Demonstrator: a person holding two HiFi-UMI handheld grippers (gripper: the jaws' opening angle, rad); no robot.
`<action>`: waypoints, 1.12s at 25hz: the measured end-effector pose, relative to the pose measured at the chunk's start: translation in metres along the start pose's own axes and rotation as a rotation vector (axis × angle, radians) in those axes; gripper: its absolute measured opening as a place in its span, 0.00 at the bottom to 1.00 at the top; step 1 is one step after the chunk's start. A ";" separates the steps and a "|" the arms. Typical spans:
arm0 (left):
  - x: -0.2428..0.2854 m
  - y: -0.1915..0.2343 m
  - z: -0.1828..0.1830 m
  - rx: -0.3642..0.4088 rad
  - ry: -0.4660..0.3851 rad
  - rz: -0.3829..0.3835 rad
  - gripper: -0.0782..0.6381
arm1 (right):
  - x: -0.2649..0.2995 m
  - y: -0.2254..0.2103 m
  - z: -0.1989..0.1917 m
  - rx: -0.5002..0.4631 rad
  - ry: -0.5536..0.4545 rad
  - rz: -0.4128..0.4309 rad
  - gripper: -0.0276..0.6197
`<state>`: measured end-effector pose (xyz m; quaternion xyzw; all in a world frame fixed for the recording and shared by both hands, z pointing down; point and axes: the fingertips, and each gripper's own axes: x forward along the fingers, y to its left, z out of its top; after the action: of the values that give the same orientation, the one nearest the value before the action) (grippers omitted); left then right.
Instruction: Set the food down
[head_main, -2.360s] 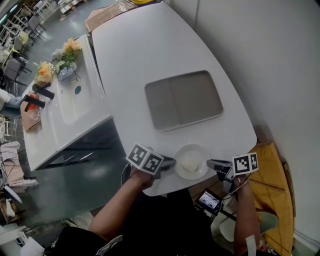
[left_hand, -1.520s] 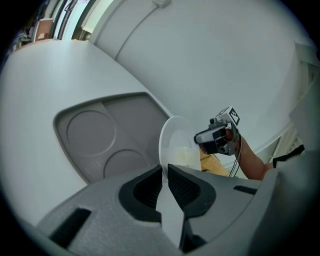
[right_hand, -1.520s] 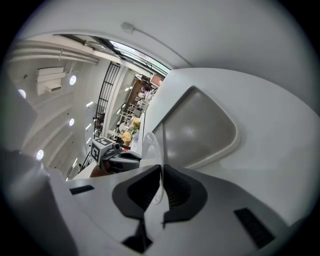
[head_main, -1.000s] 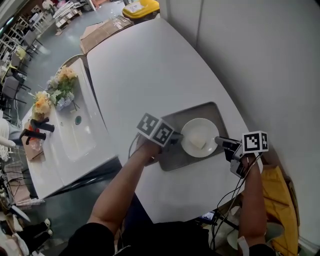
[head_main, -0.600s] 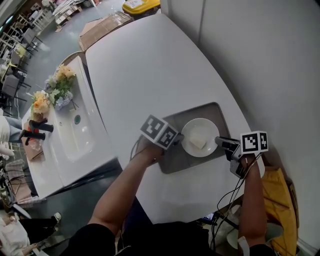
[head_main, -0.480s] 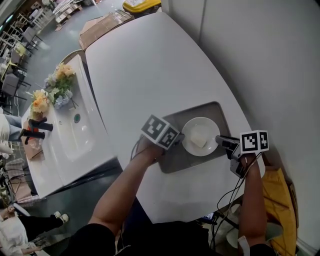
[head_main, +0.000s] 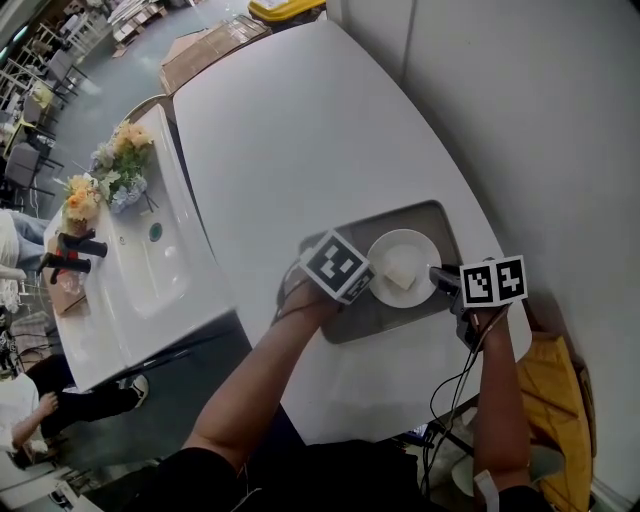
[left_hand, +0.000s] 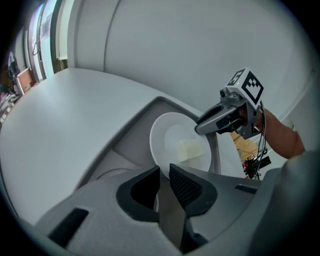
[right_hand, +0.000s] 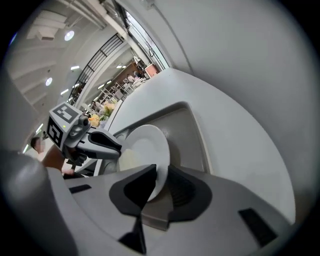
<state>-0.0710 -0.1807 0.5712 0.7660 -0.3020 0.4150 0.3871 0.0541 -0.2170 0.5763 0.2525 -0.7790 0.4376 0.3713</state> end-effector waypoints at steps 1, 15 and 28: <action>0.000 0.000 -0.001 0.010 0.007 0.017 0.18 | 0.002 -0.001 0.000 -0.025 0.007 -0.026 0.14; -0.069 -0.013 -0.005 0.090 -0.589 0.079 0.21 | -0.082 0.043 0.006 -0.222 -0.527 0.166 0.16; -0.116 -0.249 -0.154 -0.126 -0.944 -0.297 0.15 | -0.196 0.207 -0.153 -0.315 -0.772 0.695 0.05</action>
<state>0.0079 0.0946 0.4395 0.8801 -0.3563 -0.0558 0.3087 0.0772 0.0306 0.3695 0.0638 -0.9526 0.2879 -0.0749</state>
